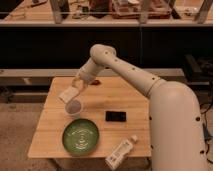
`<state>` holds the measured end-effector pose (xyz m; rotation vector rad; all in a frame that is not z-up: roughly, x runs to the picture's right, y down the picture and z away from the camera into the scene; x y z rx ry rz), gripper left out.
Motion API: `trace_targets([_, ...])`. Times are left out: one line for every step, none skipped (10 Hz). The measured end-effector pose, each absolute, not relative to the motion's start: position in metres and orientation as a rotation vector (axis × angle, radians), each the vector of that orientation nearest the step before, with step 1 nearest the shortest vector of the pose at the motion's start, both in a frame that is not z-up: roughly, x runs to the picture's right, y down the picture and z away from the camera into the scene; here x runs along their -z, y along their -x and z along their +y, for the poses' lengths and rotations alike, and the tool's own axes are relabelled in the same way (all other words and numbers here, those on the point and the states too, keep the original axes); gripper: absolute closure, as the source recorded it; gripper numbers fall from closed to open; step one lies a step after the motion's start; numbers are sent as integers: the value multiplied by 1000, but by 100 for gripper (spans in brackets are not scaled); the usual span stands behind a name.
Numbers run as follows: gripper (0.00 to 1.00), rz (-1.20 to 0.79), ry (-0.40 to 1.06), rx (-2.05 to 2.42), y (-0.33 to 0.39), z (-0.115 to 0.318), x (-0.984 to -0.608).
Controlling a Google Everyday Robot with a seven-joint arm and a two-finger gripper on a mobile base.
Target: Place the white sponge in the ceramic cup
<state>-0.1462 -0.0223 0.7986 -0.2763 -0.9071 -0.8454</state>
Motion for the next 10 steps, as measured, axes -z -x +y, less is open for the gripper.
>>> trace_targets([28, -910, 289, 849, 147, -16, -795])
trace_targets([27, -913, 298, 849, 146, -10, -790])
trace_targets([30, -921, 305, 843, 143, -3, -787])
trace_targets([42, -963, 302, 822, 141, 3, -783])
trace_targets([50, -973, 302, 823, 139, 9, -779])
trace_targets([60, -956, 321, 842, 137, 14, -775])
trace_targets([70, -931, 350, 856, 136, 17, -773])
trace_targets([80, -914, 353, 851, 133, 17, -774])
trace_targets([83, -913, 332, 838, 130, 16, -773])
trace_targets([82, -913, 296, 817, 125, 13, -772])
